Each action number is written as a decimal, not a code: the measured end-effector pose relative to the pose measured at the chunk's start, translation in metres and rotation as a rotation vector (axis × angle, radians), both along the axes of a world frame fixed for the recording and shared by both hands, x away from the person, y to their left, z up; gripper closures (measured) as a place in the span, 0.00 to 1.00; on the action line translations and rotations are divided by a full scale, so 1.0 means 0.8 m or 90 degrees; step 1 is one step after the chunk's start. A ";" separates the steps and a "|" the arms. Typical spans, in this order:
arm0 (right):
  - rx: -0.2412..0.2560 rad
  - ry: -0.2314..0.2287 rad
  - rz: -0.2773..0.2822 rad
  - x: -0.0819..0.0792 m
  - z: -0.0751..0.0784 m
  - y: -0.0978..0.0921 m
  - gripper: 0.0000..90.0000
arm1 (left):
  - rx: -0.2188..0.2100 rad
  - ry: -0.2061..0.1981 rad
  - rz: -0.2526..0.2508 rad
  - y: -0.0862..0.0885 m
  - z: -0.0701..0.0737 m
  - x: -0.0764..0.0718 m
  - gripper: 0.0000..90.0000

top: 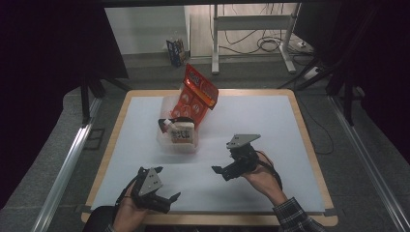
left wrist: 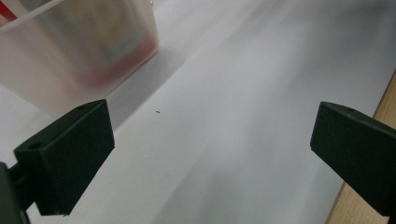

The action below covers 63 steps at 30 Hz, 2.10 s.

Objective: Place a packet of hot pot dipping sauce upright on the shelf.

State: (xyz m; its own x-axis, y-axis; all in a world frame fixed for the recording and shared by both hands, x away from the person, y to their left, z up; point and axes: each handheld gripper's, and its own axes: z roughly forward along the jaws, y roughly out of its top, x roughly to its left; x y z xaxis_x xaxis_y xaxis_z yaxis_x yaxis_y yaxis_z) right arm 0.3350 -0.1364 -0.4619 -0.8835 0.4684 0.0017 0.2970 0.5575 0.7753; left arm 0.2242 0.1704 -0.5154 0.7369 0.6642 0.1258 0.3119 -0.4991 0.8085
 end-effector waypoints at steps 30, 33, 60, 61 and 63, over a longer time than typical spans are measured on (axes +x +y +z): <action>-0.026 -0.014 -0.039 -0.015 -0.003 -0.041 0.01 | 0.003 0.006 0.001 0.000 -0.002 0.001 0.00; -0.029 -0.016 -0.042 -0.017 -0.003 -0.044 0.01 | 0.004 0.006 0.002 0.000 -0.002 0.001 0.00; -0.035 -0.028 -0.075 -0.033 -0.008 -0.075 0.01 | 0.008 0.010 0.002 0.000 -0.003 0.002 0.00; -0.035 -0.029 -0.077 -0.034 -0.008 -0.076 0.01 | 0.009 0.010 0.002 0.000 -0.003 0.002 0.00; -0.036 -0.029 -0.079 -0.035 -0.009 -0.078 0.01 | 0.008 0.010 0.002 0.000 -0.003 0.002 0.00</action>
State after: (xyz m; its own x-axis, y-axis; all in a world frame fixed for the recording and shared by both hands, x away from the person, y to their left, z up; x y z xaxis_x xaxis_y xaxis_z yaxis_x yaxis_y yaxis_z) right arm 0.3073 -0.1987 -0.4690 -0.8175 0.5721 -0.0656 0.3320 0.5614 0.7581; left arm 0.2259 0.1700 -0.5176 0.7370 0.6645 0.1232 0.3253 -0.5086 0.7972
